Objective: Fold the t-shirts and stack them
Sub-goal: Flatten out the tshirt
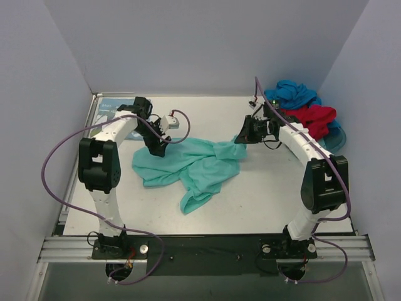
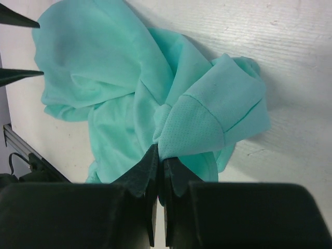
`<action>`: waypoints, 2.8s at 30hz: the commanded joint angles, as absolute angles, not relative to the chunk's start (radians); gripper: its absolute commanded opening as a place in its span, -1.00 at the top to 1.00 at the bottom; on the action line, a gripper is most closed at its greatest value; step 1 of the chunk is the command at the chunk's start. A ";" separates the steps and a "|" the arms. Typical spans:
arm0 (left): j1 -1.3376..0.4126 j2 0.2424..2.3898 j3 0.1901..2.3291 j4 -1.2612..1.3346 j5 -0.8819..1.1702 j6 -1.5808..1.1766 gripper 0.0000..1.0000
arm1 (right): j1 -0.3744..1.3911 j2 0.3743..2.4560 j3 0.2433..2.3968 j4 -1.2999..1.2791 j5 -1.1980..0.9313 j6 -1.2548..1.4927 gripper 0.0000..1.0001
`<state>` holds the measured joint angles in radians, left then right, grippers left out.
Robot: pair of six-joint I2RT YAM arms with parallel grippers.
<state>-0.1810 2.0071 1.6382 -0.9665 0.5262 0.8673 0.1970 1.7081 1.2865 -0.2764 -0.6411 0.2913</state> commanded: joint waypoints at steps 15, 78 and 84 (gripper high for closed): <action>-0.250 1.881 1.807 -0.977 0.432 0.810 1.00 | 0.167 1.435 1.718 -0.285 -0.474 0.241 1.00; -0.272 2.177 1.747 -1.264 0.336 1.212 -0.19 | 0.209 1.330 0.894 -0.787 -0.454 0.371 1.00; -0.252 2.236 1.796 -1.224 0.307 1.163 0.12 | 0.207 1.341 0.911 -0.785 -0.456 0.362 1.00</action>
<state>-0.2604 2.2059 1.7428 -1.2366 0.3241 1.1625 0.2146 1.3354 0.8764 -0.7380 -0.4732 0.3771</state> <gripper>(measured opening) 0.497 0.005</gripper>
